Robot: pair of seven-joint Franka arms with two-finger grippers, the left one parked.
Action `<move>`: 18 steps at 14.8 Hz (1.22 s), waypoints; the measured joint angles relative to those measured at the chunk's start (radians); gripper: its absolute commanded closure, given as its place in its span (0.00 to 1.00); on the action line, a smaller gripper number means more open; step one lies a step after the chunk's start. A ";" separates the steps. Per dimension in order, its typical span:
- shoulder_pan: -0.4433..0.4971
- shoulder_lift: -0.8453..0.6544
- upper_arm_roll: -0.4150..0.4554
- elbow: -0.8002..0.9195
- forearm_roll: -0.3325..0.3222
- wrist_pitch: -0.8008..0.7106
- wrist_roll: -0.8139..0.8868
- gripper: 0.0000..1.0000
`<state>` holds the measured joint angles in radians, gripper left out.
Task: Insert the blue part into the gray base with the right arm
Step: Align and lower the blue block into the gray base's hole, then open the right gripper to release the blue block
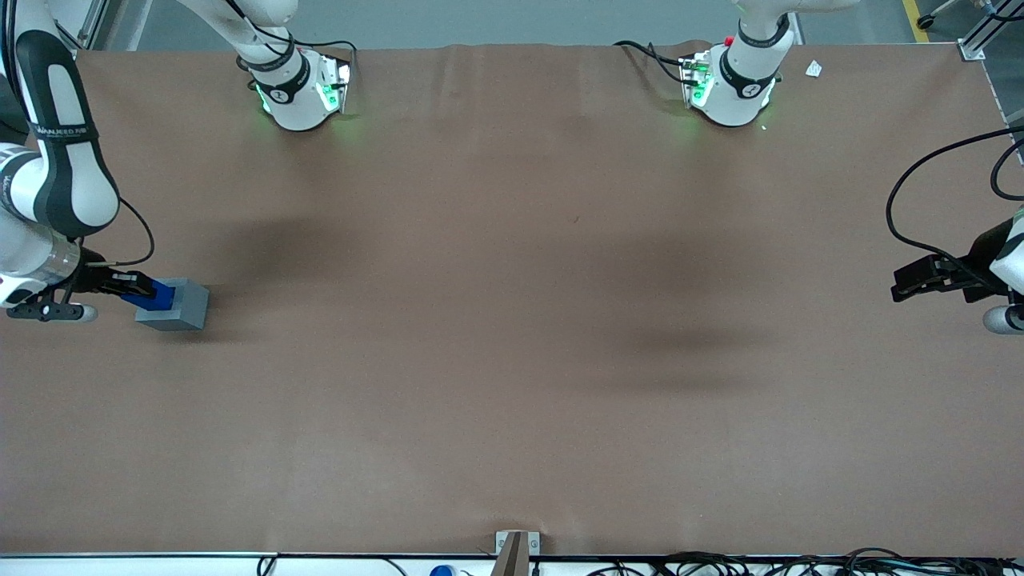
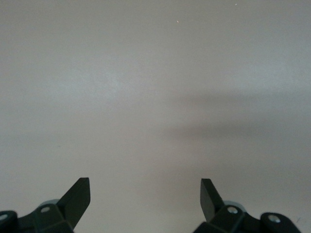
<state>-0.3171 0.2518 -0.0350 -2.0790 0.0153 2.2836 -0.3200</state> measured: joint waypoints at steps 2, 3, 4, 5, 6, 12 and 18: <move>0.000 0.000 0.000 -0.001 0.000 0.000 0.000 0.86; 0.000 0.000 0.000 -0.002 0.000 0.000 0.000 0.86; 0.000 0.000 0.000 -0.003 0.000 0.000 0.000 0.86; 0.000 0.001 0.000 -0.003 0.000 0.000 0.000 0.86; 0.000 0.001 0.000 -0.004 0.000 0.000 0.000 0.86; 0.000 0.005 -0.001 -0.006 0.000 0.002 0.000 0.85; -0.001 0.023 -0.001 -0.006 0.000 0.023 0.000 0.82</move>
<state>-0.3183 0.2746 -0.0359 -2.0853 0.0152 2.3065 -0.3200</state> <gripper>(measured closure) 0.489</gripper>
